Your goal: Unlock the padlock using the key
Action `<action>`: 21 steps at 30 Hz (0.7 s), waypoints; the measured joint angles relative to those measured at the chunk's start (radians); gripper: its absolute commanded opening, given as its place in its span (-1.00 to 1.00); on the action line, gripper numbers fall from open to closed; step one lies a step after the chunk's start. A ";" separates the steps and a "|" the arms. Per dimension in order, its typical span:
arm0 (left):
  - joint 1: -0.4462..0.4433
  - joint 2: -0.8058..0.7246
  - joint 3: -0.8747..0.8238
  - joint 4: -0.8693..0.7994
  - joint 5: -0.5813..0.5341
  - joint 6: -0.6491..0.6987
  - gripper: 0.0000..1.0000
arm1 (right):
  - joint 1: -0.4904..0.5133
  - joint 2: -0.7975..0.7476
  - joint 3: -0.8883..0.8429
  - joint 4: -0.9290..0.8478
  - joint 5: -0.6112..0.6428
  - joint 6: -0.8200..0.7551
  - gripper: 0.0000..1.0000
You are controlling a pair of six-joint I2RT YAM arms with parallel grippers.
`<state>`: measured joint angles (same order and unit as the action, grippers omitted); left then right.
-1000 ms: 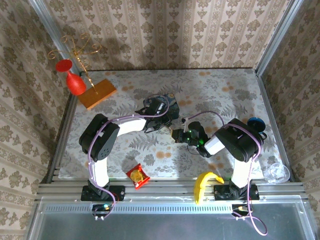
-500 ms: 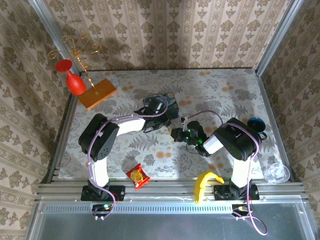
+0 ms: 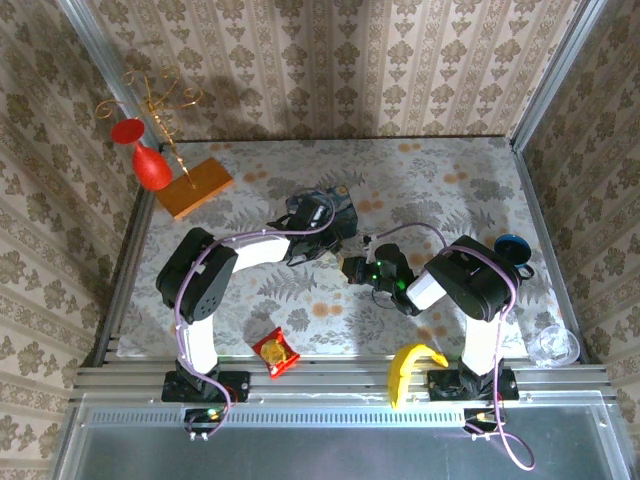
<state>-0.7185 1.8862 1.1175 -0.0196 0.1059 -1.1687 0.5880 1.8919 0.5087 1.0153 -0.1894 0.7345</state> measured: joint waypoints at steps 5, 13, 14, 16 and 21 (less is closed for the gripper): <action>0.000 -0.006 -0.005 -0.002 0.000 0.000 -1.00 | 0.000 0.000 0.000 0.000 0.000 0.003 -1.00; 0.000 -0.008 -0.009 -0.001 0.003 0.000 -1.00 | 0.000 0.002 0.000 0.006 0.000 0.003 -1.00; 0.000 -0.008 -0.009 0.000 0.003 -0.002 -1.00 | 0.000 0.002 0.000 0.006 0.000 0.003 -1.00; -0.001 -0.008 -0.010 0.002 0.003 -0.006 -1.00 | 0.000 0.002 0.000 0.006 0.000 0.003 -1.00; -0.001 -0.008 -0.010 0.002 0.003 -0.007 -1.00 | 0.000 0.003 0.000 0.006 0.000 0.003 -1.00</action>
<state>-0.7197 1.8778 1.1080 -0.0177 0.1093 -1.1755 0.5880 1.8946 0.5083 1.0218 -0.1890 0.7372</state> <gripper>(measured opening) 0.293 0.038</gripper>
